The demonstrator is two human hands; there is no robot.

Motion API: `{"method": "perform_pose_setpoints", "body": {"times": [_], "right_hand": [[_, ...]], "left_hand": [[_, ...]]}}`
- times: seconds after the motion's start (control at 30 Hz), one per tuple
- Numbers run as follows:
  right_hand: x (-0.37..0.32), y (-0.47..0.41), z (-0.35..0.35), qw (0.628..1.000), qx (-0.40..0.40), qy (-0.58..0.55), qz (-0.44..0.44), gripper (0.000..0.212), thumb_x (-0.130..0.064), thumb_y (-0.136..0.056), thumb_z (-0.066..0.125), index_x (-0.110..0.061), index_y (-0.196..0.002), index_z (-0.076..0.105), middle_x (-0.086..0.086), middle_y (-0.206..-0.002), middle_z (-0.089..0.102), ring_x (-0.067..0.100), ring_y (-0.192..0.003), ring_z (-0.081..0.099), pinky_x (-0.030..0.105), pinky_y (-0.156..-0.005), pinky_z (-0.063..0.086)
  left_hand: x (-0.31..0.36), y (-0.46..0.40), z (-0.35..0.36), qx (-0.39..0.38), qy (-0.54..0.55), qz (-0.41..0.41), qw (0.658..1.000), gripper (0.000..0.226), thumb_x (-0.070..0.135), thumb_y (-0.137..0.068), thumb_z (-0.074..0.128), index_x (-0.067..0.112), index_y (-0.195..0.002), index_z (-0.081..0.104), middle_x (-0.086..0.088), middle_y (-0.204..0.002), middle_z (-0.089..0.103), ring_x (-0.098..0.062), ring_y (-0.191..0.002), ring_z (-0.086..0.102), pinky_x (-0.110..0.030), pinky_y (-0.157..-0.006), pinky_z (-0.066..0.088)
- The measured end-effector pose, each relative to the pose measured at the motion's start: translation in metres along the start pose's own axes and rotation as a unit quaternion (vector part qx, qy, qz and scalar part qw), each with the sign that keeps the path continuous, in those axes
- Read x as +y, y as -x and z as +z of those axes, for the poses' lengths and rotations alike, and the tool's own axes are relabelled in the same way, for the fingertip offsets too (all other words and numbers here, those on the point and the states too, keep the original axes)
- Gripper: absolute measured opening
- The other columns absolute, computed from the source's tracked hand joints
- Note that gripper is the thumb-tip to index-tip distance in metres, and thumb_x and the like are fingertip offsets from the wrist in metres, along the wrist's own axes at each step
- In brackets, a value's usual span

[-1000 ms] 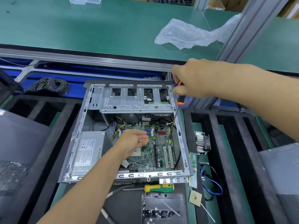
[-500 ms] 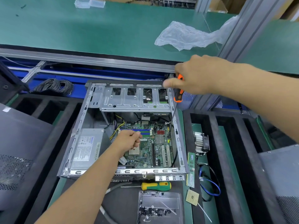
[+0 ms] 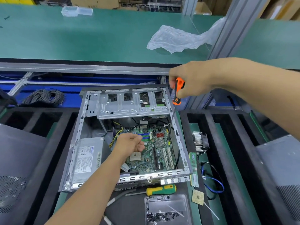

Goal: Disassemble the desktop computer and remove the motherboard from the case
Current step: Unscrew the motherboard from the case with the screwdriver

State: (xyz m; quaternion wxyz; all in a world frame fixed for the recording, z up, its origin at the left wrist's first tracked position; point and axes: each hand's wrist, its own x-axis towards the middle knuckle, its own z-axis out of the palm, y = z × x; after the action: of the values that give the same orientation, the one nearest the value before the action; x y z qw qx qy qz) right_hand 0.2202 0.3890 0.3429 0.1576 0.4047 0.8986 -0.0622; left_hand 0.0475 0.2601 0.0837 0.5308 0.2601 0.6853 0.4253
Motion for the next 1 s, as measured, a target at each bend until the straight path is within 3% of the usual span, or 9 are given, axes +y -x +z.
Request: {"method": "perform_pose_setpoints", "body": {"times": [0.13,0.23,0.4,0.57,0.63,0.73,0.83,0.9,1.0], "right_hand": [[-0.008,-0.002,0.004,0.991,0.043,0.113,0.066,0.074,-0.084,-0.078,0.036,-0.012,-0.083,0.05,0.004,-0.077,0.046,0.023,-0.064,0.05,0.032,-0.051,0.032],[-0.013,-0.009,0.006,0.987,0.082,0.133,0.046,0.068,-0.073,-0.087,0.042,-0.009,-0.067,0.049,0.006,-0.072,0.039,0.025,-0.058,0.045,0.031,-0.051,0.031],[-0.001,-0.01,0.0,0.995,0.052,0.086,-0.009,0.026,-0.048,-0.085,0.066,-0.026,-0.096,0.056,-0.004,-0.077,0.049,0.018,-0.07,0.054,0.032,-0.056,0.04],[0.006,-0.008,-0.001,0.999,0.012,0.004,-0.045,0.026,-0.031,-0.08,0.075,-0.035,-0.094,0.054,-0.013,-0.082,0.056,0.006,-0.07,0.051,0.03,-0.058,0.042],[0.004,-0.007,0.0,1.0,0.005,0.012,-0.019,0.038,-0.056,-0.076,0.071,-0.033,-0.097,0.049,-0.01,-0.083,0.056,0.01,-0.071,0.053,0.033,-0.059,0.042],[-0.005,-0.006,0.001,0.993,0.043,0.108,0.033,0.068,-0.085,-0.072,0.032,-0.021,-0.087,0.044,0.002,-0.077,0.046,0.02,-0.065,0.048,0.035,-0.057,0.036],[-0.011,-0.009,0.003,0.982,0.08,0.173,0.005,0.055,-0.068,-0.091,0.038,-0.015,-0.08,0.048,0.003,-0.073,0.039,0.021,-0.058,0.04,0.036,-0.058,0.037],[-0.009,-0.01,0.001,0.989,0.067,0.133,-0.019,0.033,-0.053,-0.09,0.057,-0.02,-0.093,0.048,-0.001,-0.076,0.04,0.022,-0.062,0.047,0.035,-0.058,0.041],[-0.004,-0.01,-0.004,0.997,0.017,0.066,-0.037,0.029,-0.038,-0.083,0.069,-0.029,-0.102,0.049,-0.008,-0.079,0.048,0.015,-0.073,0.053,0.031,-0.056,0.038]], "left_hand": [[-0.003,-0.001,0.003,-0.012,-0.062,0.027,0.998,0.025,0.023,-0.098,0.059,0.005,-0.085,0.071,-0.004,-0.066,0.066,-0.01,-0.052,0.059,-0.02,-0.051,0.048],[-0.004,-0.004,0.002,-0.005,-0.096,0.036,0.995,0.031,0.031,-0.099,0.056,0.012,-0.082,0.073,0.006,-0.059,0.06,-0.006,-0.05,0.053,-0.021,-0.05,0.044],[-0.005,-0.006,0.001,-0.03,-0.07,0.013,0.997,0.026,0.023,-0.101,0.052,0.01,-0.091,0.072,-0.002,-0.076,0.063,-0.007,-0.057,0.057,-0.021,-0.055,0.047],[-0.003,-0.005,0.003,-0.063,-0.019,-0.029,0.997,0.021,0.008,-0.102,0.047,0.004,-0.098,0.068,-0.011,-0.086,0.066,-0.013,-0.066,0.062,-0.021,-0.058,0.05],[-0.002,-0.005,0.004,-0.066,-0.009,-0.034,0.997,0.022,0.0,-0.101,0.045,0.003,-0.098,0.066,-0.014,-0.089,0.067,-0.015,-0.067,0.064,-0.022,-0.06,0.052],[0.0,-0.007,0.004,-0.064,0.003,-0.042,0.997,0.024,-0.009,-0.097,0.044,0.003,-0.098,0.065,-0.018,-0.096,0.068,-0.018,-0.071,0.065,-0.025,-0.062,0.054],[-0.001,-0.007,0.004,-0.053,0.012,-0.047,0.997,0.02,-0.008,-0.095,0.048,0.001,-0.099,0.066,-0.018,-0.096,0.068,-0.018,-0.071,0.065,-0.025,-0.063,0.054],[-0.002,-0.007,0.004,-0.055,0.007,-0.048,0.997,0.019,-0.006,-0.096,0.049,0.001,-0.1,0.066,-0.018,-0.097,0.068,-0.018,-0.073,0.065,-0.025,-0.064,0.054],[-0.002,-0.007,0.003,-0.06,-0.01,-0.045,0.997,0.023,-0.01,-0.095,0.048,0.002,-0.097,0.067,-0.02,-0.1,0.068,-0.02,-0.076,0.066,-0.024,-0.064,0.055]]}}
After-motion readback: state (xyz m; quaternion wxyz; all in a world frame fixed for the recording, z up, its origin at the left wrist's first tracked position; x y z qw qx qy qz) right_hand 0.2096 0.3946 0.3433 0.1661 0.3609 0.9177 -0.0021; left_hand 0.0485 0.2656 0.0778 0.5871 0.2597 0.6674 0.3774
